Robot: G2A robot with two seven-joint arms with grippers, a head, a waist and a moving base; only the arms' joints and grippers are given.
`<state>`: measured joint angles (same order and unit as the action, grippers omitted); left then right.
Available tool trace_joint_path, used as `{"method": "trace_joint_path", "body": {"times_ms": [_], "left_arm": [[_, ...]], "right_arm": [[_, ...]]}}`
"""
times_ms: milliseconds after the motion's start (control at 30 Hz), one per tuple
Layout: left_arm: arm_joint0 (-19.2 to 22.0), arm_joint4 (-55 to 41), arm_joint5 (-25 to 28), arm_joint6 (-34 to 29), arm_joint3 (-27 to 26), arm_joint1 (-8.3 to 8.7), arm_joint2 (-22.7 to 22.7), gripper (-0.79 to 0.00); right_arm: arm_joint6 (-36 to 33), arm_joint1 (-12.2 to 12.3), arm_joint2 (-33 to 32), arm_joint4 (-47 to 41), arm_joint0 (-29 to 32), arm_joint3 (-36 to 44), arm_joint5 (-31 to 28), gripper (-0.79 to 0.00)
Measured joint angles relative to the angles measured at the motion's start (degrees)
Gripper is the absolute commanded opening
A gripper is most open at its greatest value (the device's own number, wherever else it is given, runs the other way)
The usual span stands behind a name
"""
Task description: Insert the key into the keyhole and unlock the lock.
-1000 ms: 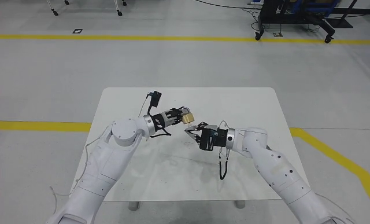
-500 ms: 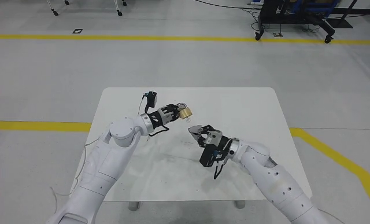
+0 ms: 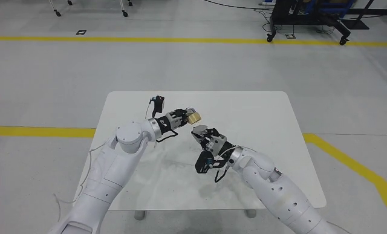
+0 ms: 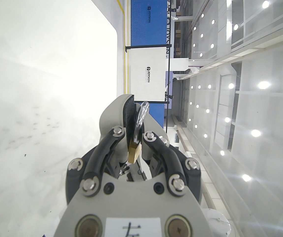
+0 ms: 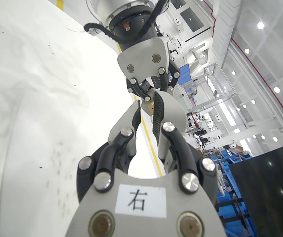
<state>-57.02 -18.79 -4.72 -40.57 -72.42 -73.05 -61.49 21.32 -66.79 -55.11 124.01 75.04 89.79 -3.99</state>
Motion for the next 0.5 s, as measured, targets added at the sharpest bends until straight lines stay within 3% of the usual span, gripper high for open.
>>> {"method": "trace_joint_path", "body": {"times_ms": [167,333,500], "left_arm": [[0.0,0.4,-0.2,0.0,0.0,0.01,0.0,-0.785],[0.2,0.7,-0.3,0.1,0.0,-0.02,0.1,-0.785],[0.2,1.2,-0.3,0.4,0.0,-0.03,0.1,-0.785]], "right_arm": [[-0.9,0.1,-0.9,1.1,1.0,1.0,1.6,-0.440],[-3.0,0.1,-1.2,3.2,1.3,1.7,1.4,-0.471],[-4.8,-0.2,-0.4,4.3,1.0,1.4,1.5,-0.554]]}}
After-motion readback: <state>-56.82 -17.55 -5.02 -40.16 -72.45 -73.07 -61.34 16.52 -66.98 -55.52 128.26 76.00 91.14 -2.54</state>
